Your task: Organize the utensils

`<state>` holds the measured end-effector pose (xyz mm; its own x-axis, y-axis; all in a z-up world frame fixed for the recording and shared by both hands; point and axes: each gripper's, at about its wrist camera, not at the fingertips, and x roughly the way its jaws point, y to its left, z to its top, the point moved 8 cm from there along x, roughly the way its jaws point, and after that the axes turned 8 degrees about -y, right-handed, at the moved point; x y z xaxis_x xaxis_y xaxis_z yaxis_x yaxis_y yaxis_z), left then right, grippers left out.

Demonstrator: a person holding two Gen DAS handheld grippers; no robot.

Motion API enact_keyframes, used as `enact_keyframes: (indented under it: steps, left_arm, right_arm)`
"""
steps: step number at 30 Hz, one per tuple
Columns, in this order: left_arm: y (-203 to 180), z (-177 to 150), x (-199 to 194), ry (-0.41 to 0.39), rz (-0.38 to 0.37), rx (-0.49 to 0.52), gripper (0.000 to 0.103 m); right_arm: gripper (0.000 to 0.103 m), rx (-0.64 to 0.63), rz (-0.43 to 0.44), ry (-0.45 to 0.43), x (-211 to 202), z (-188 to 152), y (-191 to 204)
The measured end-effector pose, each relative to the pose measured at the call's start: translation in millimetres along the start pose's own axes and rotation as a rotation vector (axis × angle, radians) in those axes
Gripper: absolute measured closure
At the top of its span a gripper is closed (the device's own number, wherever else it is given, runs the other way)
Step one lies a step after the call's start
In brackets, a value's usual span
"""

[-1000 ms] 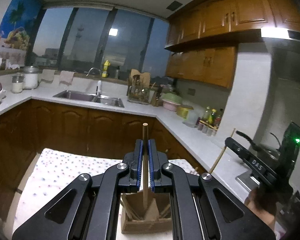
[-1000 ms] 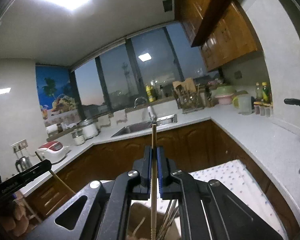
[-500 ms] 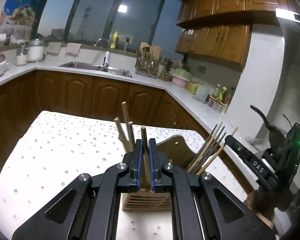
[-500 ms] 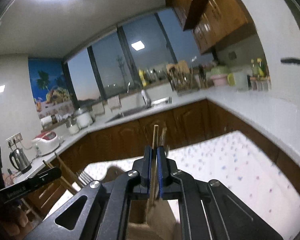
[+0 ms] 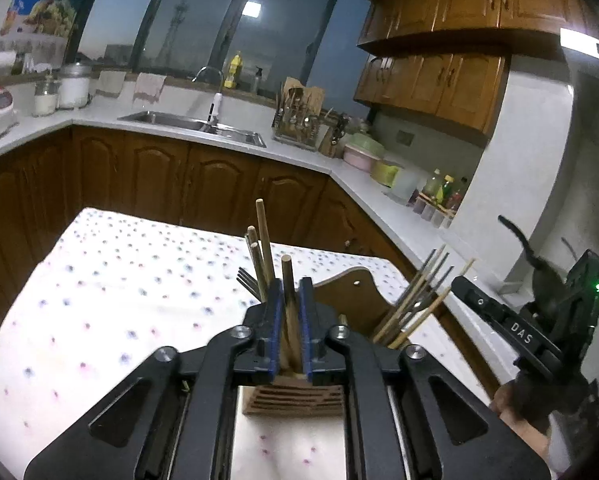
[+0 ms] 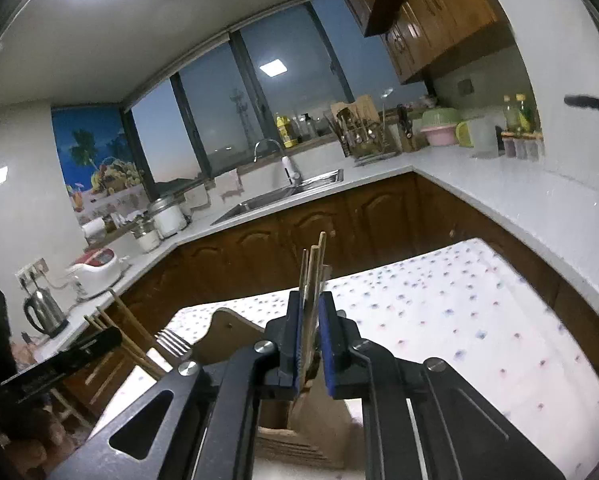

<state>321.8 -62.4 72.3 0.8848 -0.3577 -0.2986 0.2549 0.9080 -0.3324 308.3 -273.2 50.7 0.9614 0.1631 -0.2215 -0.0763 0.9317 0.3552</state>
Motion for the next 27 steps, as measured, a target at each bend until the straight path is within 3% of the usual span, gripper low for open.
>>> enact_keyframes:
  steps: [2,4,5,6,7,8,9,10,20,27]
  left_arm:
    - [0.2,1.1,-7.9,-0.017,-0.003,-0.015,0.061]
    - [-1.4,2.4,-24.2,-0.051,0.004,-0.015,0.048]
    - [-0.6,1.1,-32.0,-0.059,0.016,-0.011,0.036]
    - [1.4,-1.9,-40.0,-0.066,0.038,-0.008,0.027]
    - [3.8,-5.6,-47.8,-0.075,0.058,-0.005,0.012]
    - [6.9,-10.4,-57.1,-0.091,0.080,-0.005,0.007]
    - [9.3,-16.6,-66.0,-0.101,0.095,-0.004,0.006]
    - [11.2,-23.3,-71.7,-0.098,0.103,-0.002,0.006]
    - [23.8,-84.0,-127.1,-0.058,0.139,-0.018,0.006]
    - [18.7,-85.3,-168.6,-0.106,0.156,0.017,0.004]
  right_arm:
    - [0.086,0.020,0.006,-0.002,-4.4,1.3,-1.6]
    - [0.068,0.035,0.014,-0.016,-11.4,4.8,-2.2]
    - [0.063,0.043,0.019,-0.026,-17.1,6.7,-2.2]
    - [0.053,0.050,0.022,-0.035,-23.6,7.8,-2.5]
    - [0.039,0.056,0.026,-0.041,-27.0,8.0,-3.1]
    - [0.030,0.071,0.032,-0.050,-35.4,6.3,-4.1]
    - [0.014,0.083,0.036,-0.057,-42.9,3.9,-5.2]
    - [0.009,0.092,0.036,-0.067,-50.4,1.2,-6.3]
    - [0.008,0.097,0.052,-0.044,-122.1,-51.5,-1.3]
    - [0.008,-0.016,0.070,-0.045,-169.7,-69.9,23.2]
